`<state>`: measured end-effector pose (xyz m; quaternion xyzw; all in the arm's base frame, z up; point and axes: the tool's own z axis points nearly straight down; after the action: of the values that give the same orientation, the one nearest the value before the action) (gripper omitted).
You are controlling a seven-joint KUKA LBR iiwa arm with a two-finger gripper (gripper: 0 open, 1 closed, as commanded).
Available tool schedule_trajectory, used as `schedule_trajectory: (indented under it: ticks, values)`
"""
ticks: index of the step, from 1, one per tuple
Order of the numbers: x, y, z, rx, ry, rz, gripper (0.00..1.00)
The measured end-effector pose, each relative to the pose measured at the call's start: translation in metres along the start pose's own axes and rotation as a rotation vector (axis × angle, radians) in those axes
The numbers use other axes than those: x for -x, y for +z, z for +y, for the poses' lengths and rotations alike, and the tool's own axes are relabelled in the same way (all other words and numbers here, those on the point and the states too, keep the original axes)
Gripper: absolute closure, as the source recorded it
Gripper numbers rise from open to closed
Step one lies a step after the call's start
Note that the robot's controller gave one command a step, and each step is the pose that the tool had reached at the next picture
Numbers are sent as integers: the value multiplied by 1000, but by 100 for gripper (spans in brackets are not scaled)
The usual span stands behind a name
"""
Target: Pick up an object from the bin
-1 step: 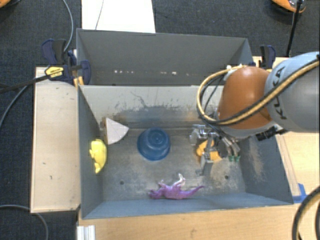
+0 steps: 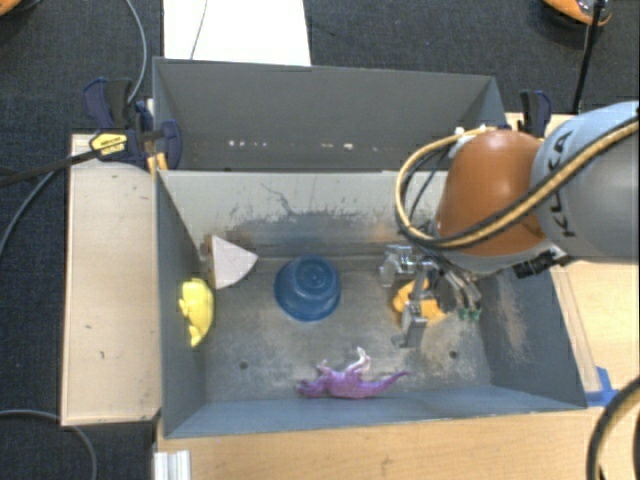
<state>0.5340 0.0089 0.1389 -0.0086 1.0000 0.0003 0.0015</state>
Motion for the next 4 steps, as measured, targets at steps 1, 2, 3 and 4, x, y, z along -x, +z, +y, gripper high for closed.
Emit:
schedule_trajectory:
  ticks: [1, 2, 3, 4]
  values:
    - [16, 35, -36, 2, -141, -3, 0]
    - [24, 47, -82, 2, -190, 6, 0]
    - [28, 32, -87, 0, -179, -6, 0]
    - [17, 66, -90, 2, -178, 1, 0]
